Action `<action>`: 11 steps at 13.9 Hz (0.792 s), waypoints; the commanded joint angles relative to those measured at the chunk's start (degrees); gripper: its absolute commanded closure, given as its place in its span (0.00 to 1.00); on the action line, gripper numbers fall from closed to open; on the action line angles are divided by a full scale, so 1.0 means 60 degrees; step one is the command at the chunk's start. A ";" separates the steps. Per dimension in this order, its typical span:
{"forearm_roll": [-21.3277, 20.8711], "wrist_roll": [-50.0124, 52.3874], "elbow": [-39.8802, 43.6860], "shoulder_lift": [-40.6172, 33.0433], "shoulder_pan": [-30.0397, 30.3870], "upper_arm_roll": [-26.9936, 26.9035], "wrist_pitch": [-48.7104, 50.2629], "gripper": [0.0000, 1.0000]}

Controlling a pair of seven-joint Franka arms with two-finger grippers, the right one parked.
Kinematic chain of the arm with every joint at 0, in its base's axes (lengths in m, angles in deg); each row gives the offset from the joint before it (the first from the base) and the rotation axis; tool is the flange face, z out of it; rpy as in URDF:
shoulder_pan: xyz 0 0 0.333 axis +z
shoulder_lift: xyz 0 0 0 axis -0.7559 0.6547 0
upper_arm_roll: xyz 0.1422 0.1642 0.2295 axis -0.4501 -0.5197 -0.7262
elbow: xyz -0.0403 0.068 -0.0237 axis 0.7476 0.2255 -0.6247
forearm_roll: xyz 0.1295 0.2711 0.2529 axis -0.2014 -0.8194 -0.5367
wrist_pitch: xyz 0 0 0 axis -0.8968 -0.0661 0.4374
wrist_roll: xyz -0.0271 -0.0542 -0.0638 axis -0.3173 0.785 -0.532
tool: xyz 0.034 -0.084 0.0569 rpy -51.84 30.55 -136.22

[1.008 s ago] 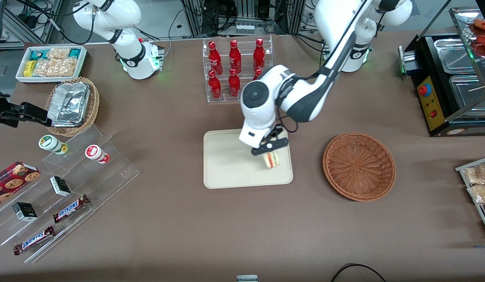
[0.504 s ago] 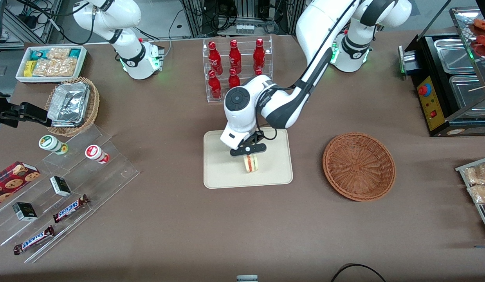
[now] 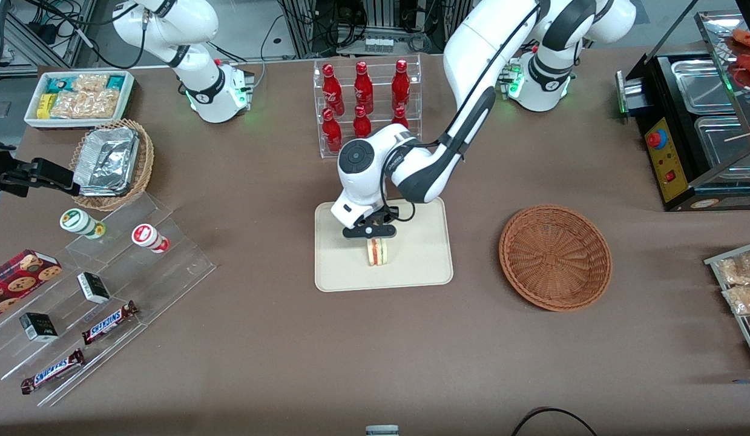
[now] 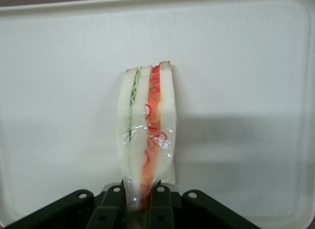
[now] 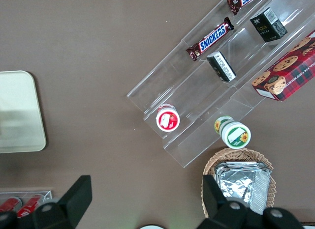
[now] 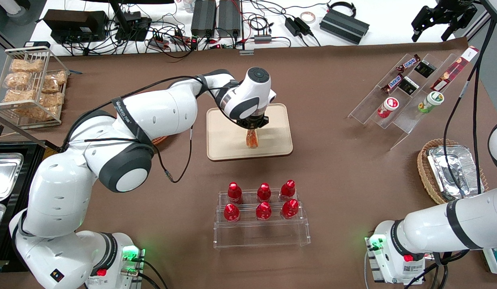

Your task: Place sandwich from basket to tray

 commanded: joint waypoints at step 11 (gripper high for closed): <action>0.0050 0.0089 0.0120 -0.1745 0.0537 -0.0248 0.1438 0.00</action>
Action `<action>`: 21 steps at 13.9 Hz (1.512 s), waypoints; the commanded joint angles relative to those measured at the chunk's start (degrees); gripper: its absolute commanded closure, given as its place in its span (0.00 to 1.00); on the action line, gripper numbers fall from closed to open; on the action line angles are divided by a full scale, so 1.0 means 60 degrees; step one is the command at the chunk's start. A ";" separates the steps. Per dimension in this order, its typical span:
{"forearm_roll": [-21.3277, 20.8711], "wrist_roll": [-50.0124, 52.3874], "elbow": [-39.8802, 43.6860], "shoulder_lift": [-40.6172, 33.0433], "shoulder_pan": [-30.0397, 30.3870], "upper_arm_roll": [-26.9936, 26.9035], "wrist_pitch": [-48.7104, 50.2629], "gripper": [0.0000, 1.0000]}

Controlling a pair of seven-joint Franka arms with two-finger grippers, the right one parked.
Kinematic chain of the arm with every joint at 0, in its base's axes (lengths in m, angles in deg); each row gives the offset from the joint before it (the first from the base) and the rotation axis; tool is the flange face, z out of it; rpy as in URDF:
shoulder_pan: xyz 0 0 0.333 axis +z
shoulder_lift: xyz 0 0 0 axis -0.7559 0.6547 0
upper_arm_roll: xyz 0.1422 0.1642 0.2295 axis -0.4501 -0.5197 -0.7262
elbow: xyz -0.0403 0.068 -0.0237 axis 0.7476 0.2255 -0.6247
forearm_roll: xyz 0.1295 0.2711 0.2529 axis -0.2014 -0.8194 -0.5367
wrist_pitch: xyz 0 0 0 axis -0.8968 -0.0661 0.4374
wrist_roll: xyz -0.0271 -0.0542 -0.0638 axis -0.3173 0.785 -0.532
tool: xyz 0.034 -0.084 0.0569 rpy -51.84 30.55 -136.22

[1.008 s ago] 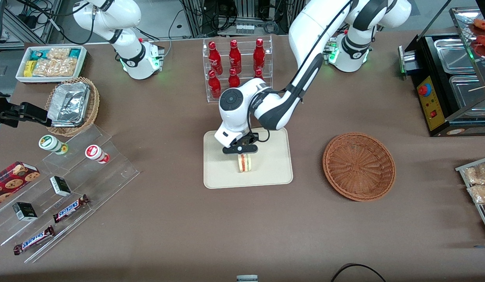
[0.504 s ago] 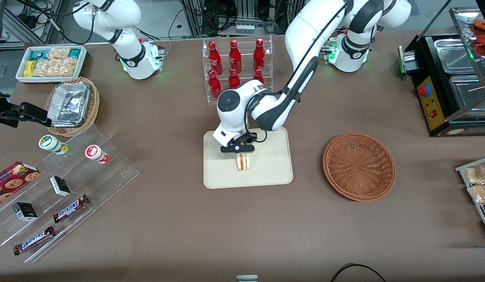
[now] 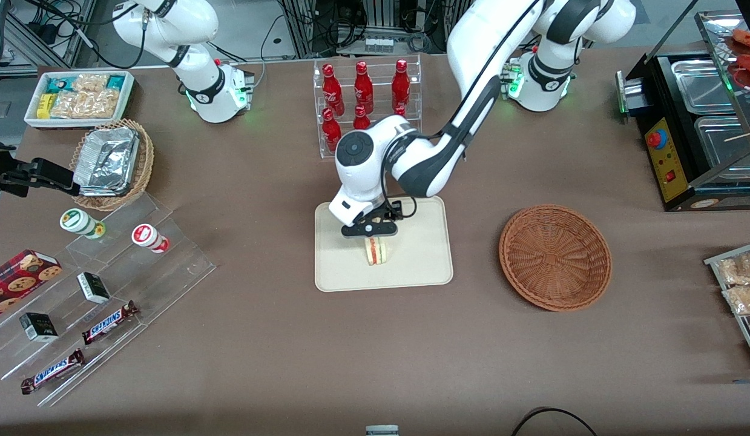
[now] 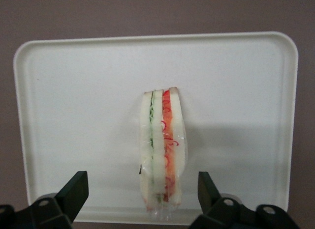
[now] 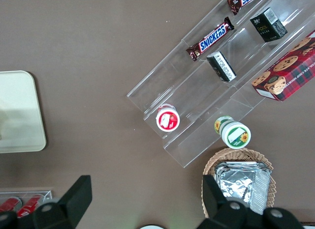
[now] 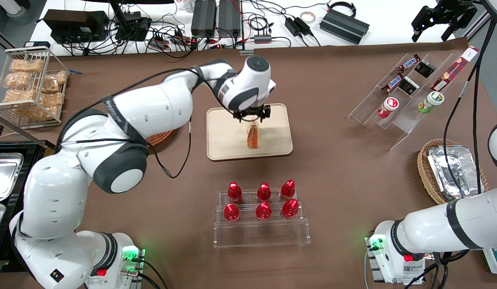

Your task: Place sandwich from basket to tray

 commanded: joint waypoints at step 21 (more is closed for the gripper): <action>0.1174 -0.7390 -0.2634 -0.7141 0.6675 -0.0035 0.4485 0.00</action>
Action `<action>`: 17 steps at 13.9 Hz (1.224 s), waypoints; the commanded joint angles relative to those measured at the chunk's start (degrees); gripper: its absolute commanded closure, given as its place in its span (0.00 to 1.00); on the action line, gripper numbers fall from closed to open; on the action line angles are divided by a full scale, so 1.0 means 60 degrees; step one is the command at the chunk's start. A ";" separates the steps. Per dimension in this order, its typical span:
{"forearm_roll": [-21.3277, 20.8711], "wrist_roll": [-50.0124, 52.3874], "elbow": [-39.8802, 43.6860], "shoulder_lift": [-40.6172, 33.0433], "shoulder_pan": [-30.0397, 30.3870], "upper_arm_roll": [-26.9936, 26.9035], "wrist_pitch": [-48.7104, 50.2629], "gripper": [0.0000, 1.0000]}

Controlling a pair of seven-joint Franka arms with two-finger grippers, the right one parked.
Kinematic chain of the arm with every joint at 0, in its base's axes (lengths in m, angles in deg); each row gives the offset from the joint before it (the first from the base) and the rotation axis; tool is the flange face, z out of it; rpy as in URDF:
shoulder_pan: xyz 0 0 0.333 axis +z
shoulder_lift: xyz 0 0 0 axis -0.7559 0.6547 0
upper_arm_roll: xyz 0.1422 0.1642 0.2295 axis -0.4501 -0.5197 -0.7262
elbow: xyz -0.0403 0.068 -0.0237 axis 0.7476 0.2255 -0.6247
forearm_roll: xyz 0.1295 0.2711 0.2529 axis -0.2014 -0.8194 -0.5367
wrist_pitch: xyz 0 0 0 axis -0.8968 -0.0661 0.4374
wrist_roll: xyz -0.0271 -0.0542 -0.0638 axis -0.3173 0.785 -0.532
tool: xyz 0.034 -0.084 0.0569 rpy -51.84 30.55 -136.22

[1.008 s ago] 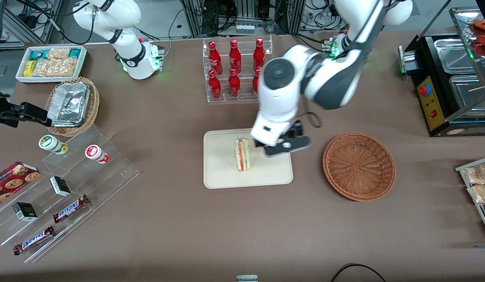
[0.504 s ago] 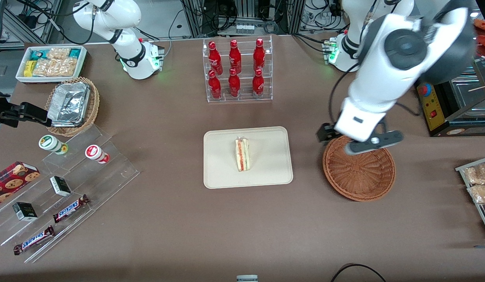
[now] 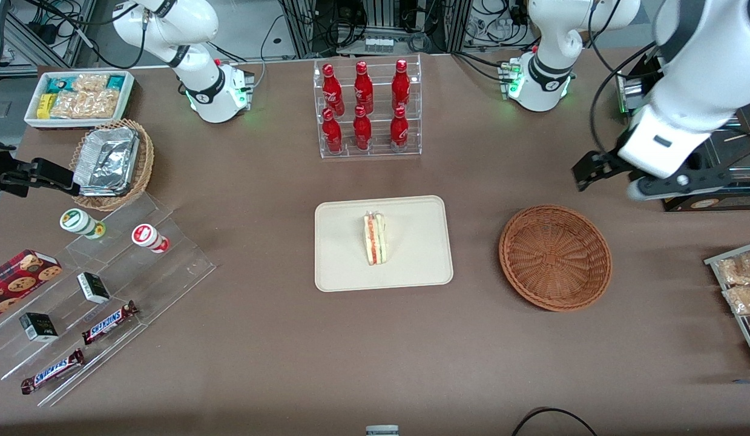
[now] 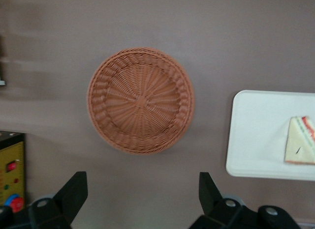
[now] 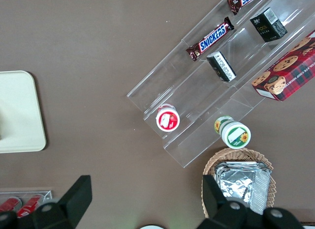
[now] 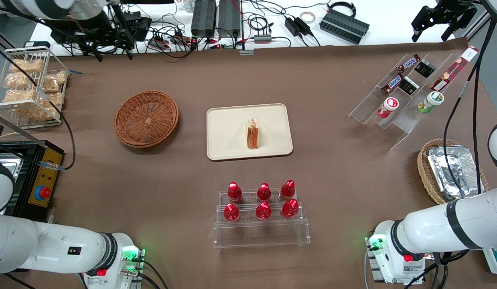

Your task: Place sandwich from basket to tray

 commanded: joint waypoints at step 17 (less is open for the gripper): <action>0.0261 -0.1718 0.2681 0.1086 0.1650 0.0097 0.1207 0.00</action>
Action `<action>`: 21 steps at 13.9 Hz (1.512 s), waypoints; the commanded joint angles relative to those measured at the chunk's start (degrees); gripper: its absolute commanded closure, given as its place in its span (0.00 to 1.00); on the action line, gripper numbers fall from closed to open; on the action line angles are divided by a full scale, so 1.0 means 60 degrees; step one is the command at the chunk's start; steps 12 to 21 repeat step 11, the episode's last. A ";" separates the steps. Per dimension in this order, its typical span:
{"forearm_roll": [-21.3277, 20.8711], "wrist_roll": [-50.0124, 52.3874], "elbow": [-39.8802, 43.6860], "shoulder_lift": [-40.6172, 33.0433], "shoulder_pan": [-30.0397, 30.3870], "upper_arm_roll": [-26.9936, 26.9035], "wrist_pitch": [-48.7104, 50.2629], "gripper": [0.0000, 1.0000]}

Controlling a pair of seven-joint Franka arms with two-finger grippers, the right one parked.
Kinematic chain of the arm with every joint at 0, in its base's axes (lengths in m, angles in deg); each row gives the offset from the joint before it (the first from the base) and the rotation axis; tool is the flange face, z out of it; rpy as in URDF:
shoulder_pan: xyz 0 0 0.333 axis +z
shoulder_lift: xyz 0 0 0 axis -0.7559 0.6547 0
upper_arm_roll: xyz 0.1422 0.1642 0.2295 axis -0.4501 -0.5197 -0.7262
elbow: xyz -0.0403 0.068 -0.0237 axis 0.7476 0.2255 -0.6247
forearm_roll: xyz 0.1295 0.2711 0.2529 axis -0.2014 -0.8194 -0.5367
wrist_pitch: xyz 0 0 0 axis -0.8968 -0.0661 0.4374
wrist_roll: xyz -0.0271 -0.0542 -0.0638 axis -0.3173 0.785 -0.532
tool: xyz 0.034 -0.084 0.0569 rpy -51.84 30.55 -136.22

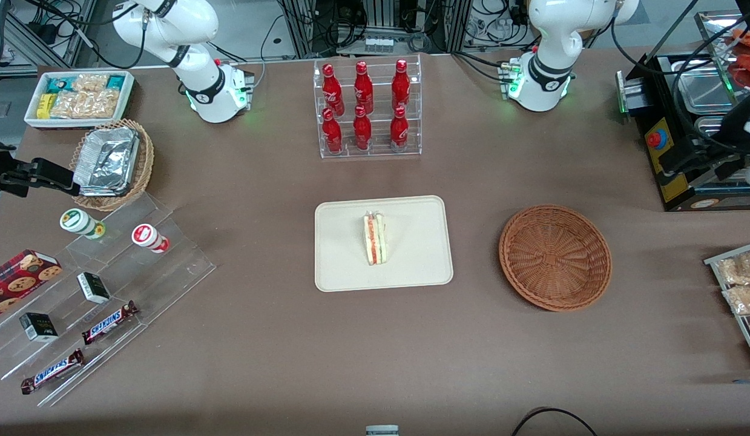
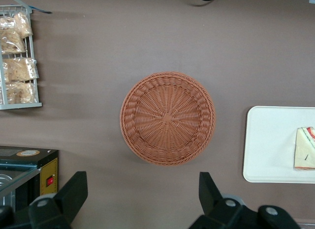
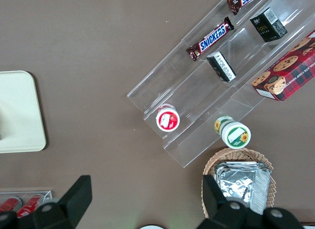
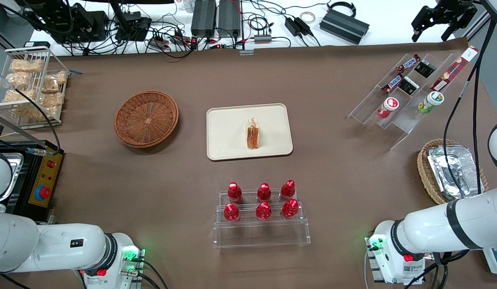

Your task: Place sandwich from basket to tray

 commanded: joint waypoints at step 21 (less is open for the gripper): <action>-0.0006 -0.0575 0.0530 0.0326 0.0109 0.0087 0.1097 0.00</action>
